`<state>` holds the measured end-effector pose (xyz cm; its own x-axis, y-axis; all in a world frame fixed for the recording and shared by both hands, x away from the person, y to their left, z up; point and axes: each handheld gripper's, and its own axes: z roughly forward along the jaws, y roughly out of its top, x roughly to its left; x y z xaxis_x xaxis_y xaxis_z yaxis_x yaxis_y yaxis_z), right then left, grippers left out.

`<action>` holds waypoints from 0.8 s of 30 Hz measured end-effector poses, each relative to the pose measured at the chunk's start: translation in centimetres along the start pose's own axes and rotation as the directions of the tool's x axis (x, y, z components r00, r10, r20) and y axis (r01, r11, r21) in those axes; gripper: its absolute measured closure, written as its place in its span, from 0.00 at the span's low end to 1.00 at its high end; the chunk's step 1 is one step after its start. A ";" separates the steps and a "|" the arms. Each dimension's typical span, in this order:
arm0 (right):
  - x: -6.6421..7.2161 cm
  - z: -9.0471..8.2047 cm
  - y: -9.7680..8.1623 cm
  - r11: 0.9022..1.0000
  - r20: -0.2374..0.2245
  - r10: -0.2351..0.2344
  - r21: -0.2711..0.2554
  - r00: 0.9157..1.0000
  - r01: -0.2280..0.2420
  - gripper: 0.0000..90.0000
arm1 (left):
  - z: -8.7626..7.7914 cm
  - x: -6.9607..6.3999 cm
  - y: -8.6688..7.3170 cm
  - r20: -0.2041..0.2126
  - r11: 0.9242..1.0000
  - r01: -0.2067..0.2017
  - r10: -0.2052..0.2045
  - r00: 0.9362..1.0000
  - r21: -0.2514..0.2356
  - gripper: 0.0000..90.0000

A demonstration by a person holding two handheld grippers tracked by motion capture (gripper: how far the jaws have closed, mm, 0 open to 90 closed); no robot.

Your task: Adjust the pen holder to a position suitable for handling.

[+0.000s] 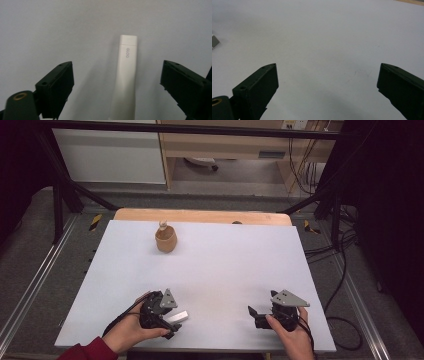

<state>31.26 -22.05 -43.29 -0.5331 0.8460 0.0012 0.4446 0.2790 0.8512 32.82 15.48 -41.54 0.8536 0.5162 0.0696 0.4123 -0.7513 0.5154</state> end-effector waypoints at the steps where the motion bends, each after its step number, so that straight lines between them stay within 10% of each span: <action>1: 0.0 0.0 0.0 1.000 -0.002 0.005 -0.002 1.000 -0.005 0.05 | 0.0 0.0 0.0 -0.003 1.000 0.010 -0.010 1.000 -0.004 0.18; 24: 0.1 0.7 0.1 1.000 -0.013 0.003 0.010 1.000 -0.003 0.05 | 1.6 -0.1 2.0 0.074 0.995 -0.045 0.038 0.997 0.091 0.55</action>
<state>31.78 -21.65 -43.52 -0.5408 0.8411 0.0104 0.4530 0.2808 0.8461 34.06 13.26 -41.93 0.8899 0.4554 0.0262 0.4008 -0.8081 0.4317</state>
